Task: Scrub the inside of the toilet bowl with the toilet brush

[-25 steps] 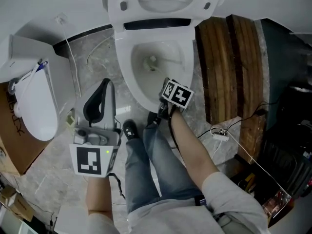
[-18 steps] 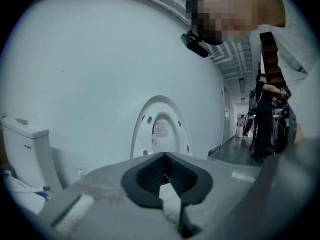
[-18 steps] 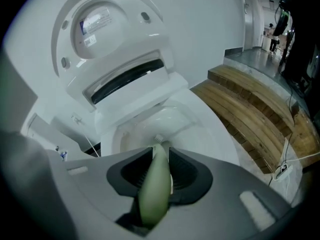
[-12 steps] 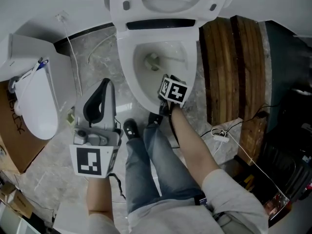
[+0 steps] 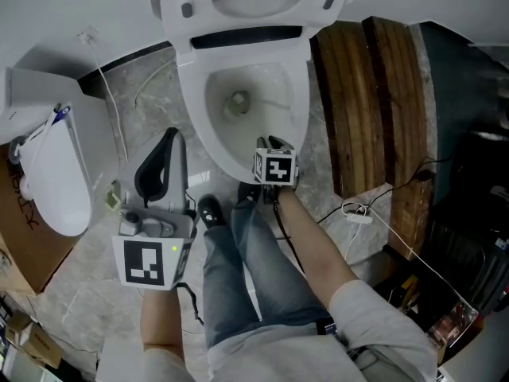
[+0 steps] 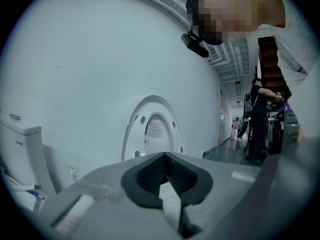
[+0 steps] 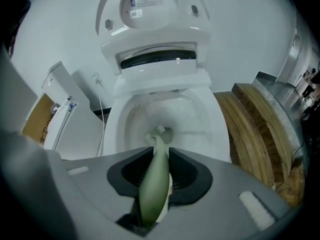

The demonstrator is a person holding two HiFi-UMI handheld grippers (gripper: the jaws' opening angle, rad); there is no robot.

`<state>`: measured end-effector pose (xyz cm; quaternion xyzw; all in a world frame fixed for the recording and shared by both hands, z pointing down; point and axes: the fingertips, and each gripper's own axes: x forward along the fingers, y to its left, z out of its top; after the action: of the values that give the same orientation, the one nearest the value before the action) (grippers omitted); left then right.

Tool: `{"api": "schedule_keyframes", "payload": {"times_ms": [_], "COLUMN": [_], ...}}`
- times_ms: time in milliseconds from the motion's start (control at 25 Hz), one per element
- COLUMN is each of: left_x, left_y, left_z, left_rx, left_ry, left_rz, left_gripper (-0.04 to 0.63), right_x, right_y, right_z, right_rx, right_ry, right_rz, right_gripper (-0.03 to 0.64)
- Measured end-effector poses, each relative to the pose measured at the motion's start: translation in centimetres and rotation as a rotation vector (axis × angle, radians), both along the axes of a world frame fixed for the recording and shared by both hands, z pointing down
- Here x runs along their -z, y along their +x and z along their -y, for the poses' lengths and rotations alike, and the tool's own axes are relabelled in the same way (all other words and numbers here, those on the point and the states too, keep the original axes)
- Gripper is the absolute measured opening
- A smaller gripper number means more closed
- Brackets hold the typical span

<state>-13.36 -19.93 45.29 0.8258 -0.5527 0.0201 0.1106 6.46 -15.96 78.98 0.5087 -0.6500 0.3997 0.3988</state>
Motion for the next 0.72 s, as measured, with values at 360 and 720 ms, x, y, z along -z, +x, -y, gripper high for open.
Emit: {"api": "schedule_keyframes", "payload": {"times_ms": [360,720], "left_x": [0.4,0.5], "left_y": [1.3,2.0], "left_z": [-0.4,-0.7], "left_rx": [-0.035,-0.040], "left_ry": [0.014,0.006], "left_rz": [-0.012,-0.005], "left_gripper": [0.005,0.005], "right_x": [1.1,0.9], "right_y": [-0.3,0.7], "right_z": [-2.8,-3.7], "right_rx": [0.369,0.742], "right_ry": [0.104,0.144], "right_rz": [-0.220,-0.476], "right_gripper": [0.086,0.086]}}
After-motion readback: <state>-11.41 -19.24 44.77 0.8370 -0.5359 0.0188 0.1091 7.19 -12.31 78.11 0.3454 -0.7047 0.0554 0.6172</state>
